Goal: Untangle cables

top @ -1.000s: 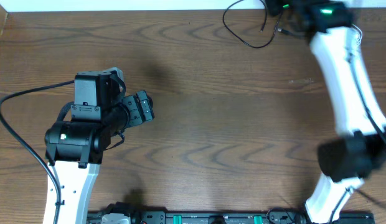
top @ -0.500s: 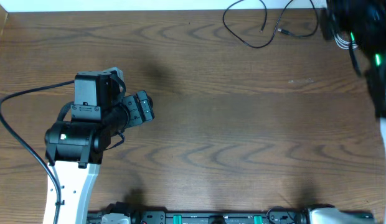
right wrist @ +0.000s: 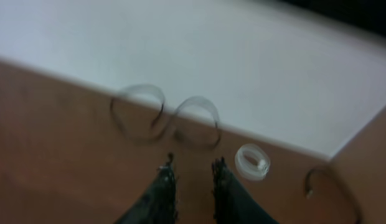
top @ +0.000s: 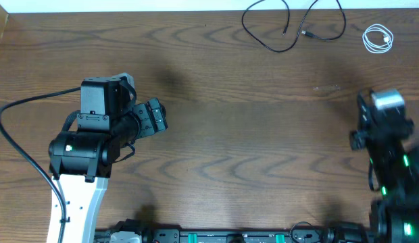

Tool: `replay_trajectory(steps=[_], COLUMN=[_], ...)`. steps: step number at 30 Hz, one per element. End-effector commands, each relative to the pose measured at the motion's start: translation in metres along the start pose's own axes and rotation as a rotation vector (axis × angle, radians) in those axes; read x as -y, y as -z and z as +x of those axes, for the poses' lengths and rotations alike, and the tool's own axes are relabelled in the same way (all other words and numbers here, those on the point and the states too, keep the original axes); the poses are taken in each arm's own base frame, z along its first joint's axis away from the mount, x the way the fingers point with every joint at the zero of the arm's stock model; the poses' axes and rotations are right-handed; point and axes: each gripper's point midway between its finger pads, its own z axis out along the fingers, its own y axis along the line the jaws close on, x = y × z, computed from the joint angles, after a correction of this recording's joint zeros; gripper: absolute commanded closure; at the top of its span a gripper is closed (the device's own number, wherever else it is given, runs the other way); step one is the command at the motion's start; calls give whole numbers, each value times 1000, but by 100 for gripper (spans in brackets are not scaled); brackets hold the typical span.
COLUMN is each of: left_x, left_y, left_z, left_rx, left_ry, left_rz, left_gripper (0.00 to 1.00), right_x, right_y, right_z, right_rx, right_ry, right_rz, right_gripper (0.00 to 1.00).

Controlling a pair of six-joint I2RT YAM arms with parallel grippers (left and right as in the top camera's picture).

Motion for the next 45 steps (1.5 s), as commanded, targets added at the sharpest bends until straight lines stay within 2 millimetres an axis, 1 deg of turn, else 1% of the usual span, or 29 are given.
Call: replay_trajectory(steps=[1, 2, 4, 6, 8, 10, 13, 16, 17, 19, 20, 23, 26, 28, 29, 30, 32, 34, 39, 40, 42, 45], left_x=[-1, -1, -1, -1, -1, -1, -1, -1, -1, -1, -1, -1, -1, -1, -1, -1, -1, -1, -1, -1, -1, -1], left_y=[2, 2, 2, 2, 2, 2, 2, 2, 2, 2, 2, 2, 2, 2, 2, 2, 2, 2, 2, 2, 2, 2], left_z=[-3, -3, -3, -3, -3, -3, -3, -3, -3, -3, -3, -3, -3, -3, -3, -3, -3, -3, -3, -3, -3, -3], left_rx=[10, 10, 10, 10, 10, 10, 10, 10, 10, 10, 10, 10, 10, 10, 10, 10, 10, 10, 10, 10, 10, 10], left_ry=[-6, -6, -6, -6, -6, -6, -6, -6, -6, -6, -6, -6, -6, -6, -6, -6, -6, -6, -6, -6, -6, -6], left_rz=[-5, -5, -5, -5, -5, -5, -5, -5, -5, -5, -5, -5, -5, -5, -5, -5, -5, -5, -5, -5, -5, -5], left_gripper=[8, 8, 8, 8, 8, 8, 8, 8, 8, 8, 8, 8, 8, 8, 8, 8, 8, 8, 8, 8, 8, 8], right_x=[-6, -8, -7, -7, -10, -14, -18, -21, -22, -25, -27, -28, -23, -21, -21, -23, -28, -29, -21, -19, -15, -1], right_y=[44, 56, 78, 100, 122, 145, 170, 192, 203, 217, 232, 248, 265, 269, 270, 270, 271, 274, 277, 273, 262, 234], right_z=[-56, -68, -84, -96, -105, -108, -109, -115, -118, -120, -123, -131, -140, -143, -143, -143, -146, -152, -182, -188, -190, -181], right_rx=[210, 256, 326, 387, 435, 467, 494, 535, 552, 570, 591, 614, 640, 646, 646, 651, 670, 701, 815, 827, 813, 725], right_ry=[-5, 8, 35, 87, 123, 132, 171, 218, 249, 292, 312, 331, 337, 335, 336, 340, 355, 366, 395, 398, 394, 353], right_rz=[-30, -32, -11, 17, 36, 46, 64, 88, 101, 119, 133, 149, 199, 217, 218, 208, 181, 182, 229, 235, 236, 255], right_gripper=[75, 73, 67, 62, 62, 60, 58, 52, 49, 48, 47, 46, 46, 46, 31, 2, 1, 1, 1, 1, 1, 1])
